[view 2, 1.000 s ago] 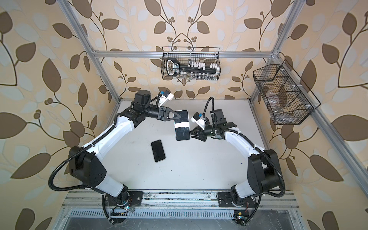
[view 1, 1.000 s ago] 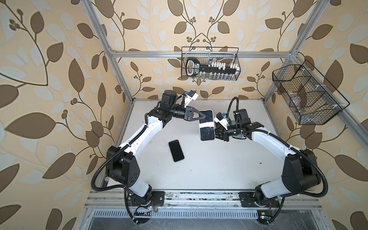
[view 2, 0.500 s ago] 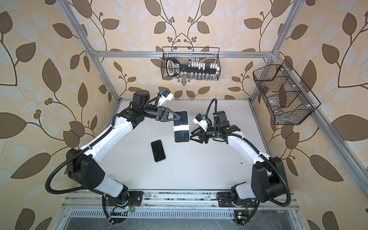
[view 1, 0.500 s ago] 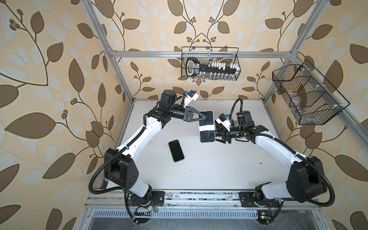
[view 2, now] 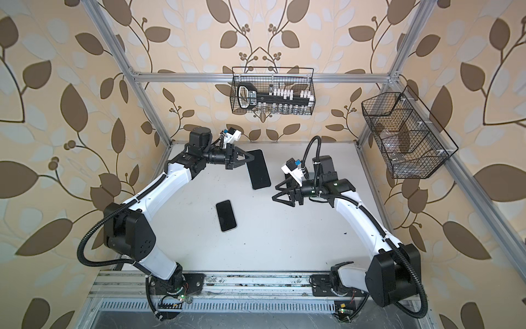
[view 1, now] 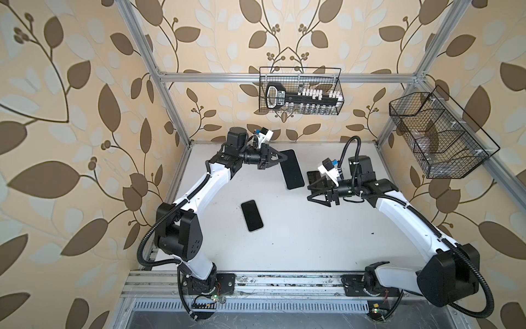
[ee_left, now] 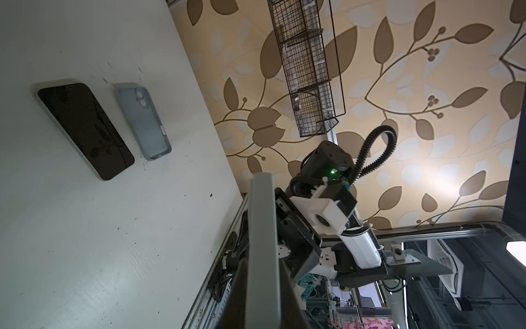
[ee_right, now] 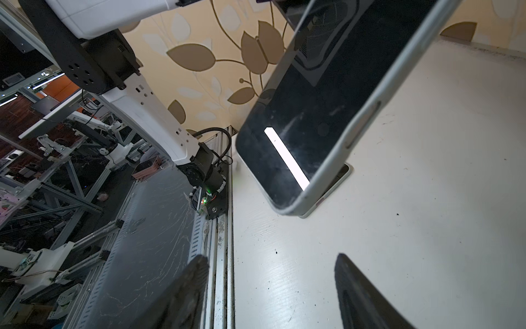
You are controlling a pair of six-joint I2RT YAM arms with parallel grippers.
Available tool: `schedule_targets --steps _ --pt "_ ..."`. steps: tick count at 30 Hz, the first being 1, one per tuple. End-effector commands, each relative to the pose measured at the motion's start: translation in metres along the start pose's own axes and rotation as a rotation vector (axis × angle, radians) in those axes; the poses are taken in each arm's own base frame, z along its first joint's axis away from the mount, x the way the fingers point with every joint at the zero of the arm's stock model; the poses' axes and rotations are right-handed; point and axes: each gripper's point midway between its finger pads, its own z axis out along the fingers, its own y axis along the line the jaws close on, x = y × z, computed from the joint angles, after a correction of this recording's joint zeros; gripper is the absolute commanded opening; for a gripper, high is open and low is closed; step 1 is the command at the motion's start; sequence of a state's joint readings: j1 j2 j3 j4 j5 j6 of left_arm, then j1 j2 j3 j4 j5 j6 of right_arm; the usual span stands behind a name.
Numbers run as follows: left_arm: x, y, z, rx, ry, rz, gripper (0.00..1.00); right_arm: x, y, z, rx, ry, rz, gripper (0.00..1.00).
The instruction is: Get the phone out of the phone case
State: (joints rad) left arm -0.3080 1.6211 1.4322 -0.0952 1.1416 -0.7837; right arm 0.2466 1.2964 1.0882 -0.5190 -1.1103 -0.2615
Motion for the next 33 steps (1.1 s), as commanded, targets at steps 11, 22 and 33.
schedule_targets --steps 11,22,33 --pt "0.042 -0.056 -0.025 0.013 0.110 0.629 0.00 0.001 -0.003 0.021 0.021 0.226 -0.088 0.57" --pt "0.051 -0.076 -0.031 0.071 0.117 0.756 0.00 0.002 0.005 0.042 0.024 0.298 -0.171 0.52" --pt "0.054 -0.084 -0.033 0.099 0.120 0.761 0.00 0.004 0.008 0.062 -0.016 0.342 -0.183 0.44"
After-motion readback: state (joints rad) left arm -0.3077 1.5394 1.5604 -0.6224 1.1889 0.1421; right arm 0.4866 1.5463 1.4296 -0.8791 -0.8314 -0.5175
